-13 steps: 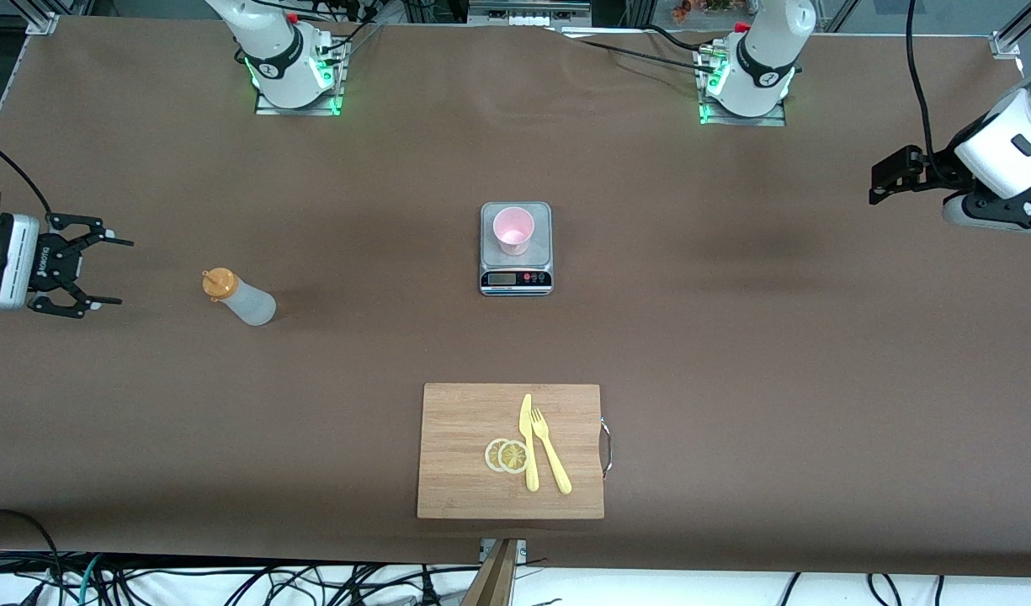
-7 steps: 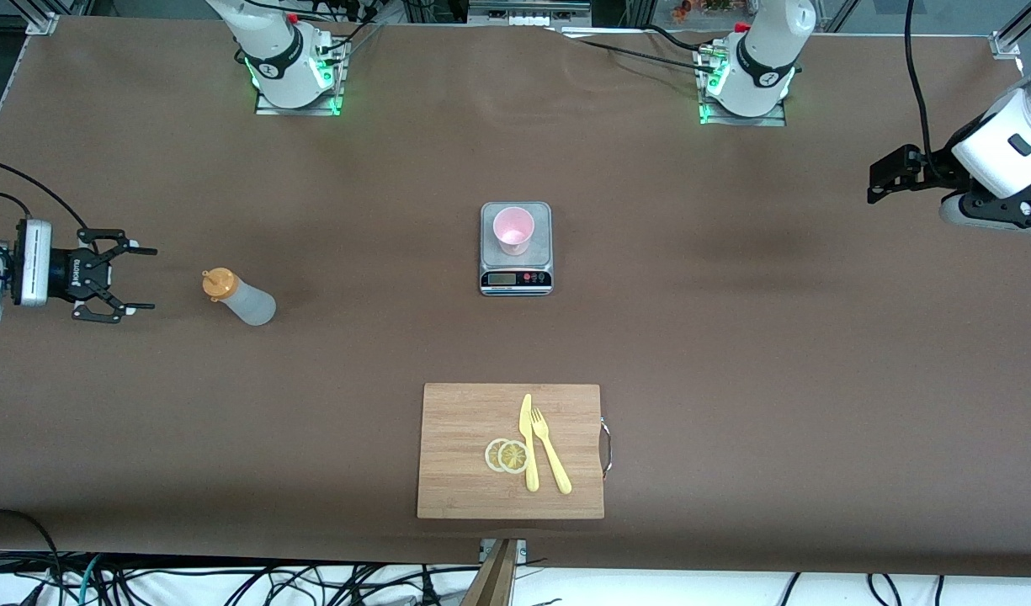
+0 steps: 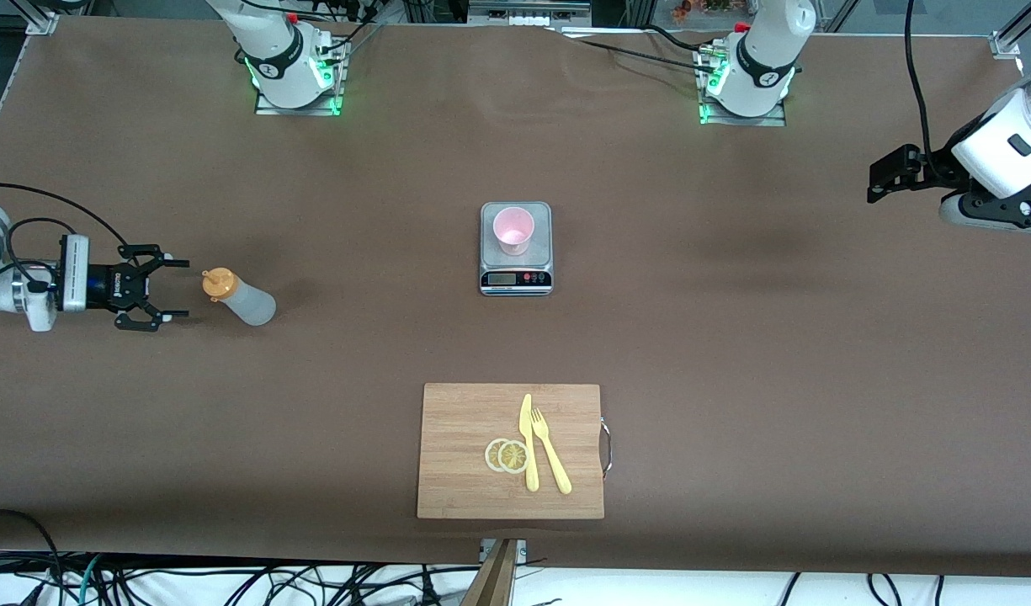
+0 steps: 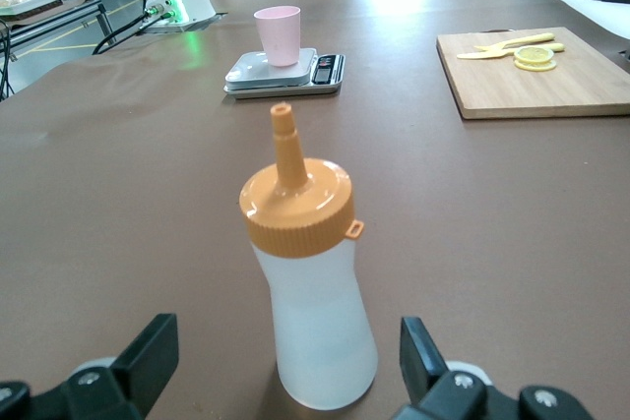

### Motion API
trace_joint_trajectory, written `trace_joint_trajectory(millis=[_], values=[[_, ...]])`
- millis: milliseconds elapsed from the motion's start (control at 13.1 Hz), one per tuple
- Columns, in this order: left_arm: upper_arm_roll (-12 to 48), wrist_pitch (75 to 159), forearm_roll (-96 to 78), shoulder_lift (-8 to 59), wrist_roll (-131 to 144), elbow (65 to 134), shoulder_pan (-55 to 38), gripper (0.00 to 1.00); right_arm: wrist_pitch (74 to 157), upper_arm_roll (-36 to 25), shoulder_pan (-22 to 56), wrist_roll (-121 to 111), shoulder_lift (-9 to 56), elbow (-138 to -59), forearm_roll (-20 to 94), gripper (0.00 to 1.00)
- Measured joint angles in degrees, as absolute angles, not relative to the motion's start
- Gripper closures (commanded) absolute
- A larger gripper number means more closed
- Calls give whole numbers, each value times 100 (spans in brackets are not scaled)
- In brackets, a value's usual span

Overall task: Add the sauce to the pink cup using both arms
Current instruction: 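Move the right gripper to the white sauce bottle and close on it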

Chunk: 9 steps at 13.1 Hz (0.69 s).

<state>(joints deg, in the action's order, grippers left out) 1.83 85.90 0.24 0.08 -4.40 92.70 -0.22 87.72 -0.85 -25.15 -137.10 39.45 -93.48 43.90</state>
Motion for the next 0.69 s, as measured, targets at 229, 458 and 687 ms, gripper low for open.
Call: trace_joint_trajectory(millis=[229, 458, 687], values=[[175, 8589, 24, 8, -440, 9270, -23, 0, 8769, -83, -2514, -13743, 4135, -9347, 4540, 0], [175, 8589, 24, 8, -440, 9270, -31, 0, 8768, -72, -2470, -13840, 4292, -9342, 4711, 0], [175, 8513, 24, 8, -440, 9270, -31, 0, 8779, -65, -2342, -13855, 4298, -9317, 4804, 0]])
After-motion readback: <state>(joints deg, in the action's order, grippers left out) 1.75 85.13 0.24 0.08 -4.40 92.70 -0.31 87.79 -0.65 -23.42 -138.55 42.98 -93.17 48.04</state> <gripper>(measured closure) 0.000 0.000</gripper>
